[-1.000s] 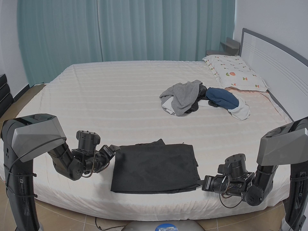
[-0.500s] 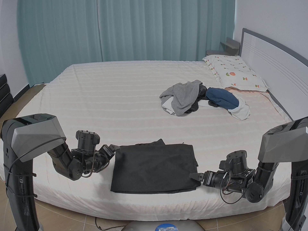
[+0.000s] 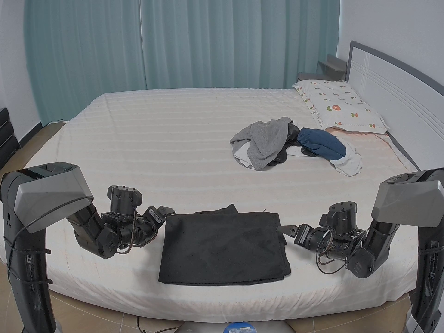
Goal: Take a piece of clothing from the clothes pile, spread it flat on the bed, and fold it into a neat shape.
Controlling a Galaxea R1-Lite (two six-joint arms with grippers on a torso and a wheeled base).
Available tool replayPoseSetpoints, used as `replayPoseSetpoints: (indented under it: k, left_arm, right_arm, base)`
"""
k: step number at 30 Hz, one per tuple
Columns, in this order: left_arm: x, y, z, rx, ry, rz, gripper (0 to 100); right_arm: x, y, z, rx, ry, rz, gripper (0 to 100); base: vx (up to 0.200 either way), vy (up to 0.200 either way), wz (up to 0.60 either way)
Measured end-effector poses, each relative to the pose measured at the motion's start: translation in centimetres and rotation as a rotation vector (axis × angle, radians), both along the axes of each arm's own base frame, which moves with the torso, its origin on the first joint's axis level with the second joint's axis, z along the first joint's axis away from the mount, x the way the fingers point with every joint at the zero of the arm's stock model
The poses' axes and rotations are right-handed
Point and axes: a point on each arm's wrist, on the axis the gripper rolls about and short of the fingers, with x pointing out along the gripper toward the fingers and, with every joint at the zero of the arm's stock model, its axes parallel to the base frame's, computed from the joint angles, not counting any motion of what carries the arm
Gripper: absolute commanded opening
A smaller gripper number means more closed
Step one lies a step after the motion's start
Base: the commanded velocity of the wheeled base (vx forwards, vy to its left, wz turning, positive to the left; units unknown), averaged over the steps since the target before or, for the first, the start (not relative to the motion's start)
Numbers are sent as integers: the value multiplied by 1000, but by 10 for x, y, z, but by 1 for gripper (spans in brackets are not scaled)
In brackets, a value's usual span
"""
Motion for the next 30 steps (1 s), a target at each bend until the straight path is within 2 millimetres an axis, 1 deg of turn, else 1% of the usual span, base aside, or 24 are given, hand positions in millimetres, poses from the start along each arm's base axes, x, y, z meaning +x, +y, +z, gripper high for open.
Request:
replayPoseSetpoints:
  k: [5, 6, 8, 13, 14, 22, 26, 30]
  left_arm:
    - [1, -1, 0, 0, -4, -2, 100]
    - [1, -1, 0, 0, -3, -2, 100]
    - [1, 0, 0, 0, -3, 0, 100]
    - [2, 0, 0, -1, -4, -1, 100]
    - [2, 0, 0, 0, -4, -1, 100]
    - [2, -1, 0, 1, -3, -2, 100]
    - [2, -1, 0, 1, -3, -2, 100]
    - [2, -1, 0, 1, -4, -1, 100]
  right_arm:
    - [18, 5, -1, 18, -38, 2, 100]
    - [25, 8, -2, 24, -51, 4, 100]
    - [29, 11, -4, 24, -52, 4, 100]
    - [46, 18, -15, 16, -34, 2, 100]
    - [48, 18, -17, 16, -34, 1, 0]
    - [55, 19, -28, 25, -21, -3, 0]
    - [57, 19, -30, 34, -21, -14, 0]
    - [62, 14, -30, 41, -31, -38, 0]
  base:
    - [0, 0, 0]
    - [0, 0, 0]
    - [0, 0, 0]
    - [0, 0, 0]
    - [0, 0, 0]
    - [0, 0, 0]
    - [0, 0, 0]
    - [0, 0, 0]
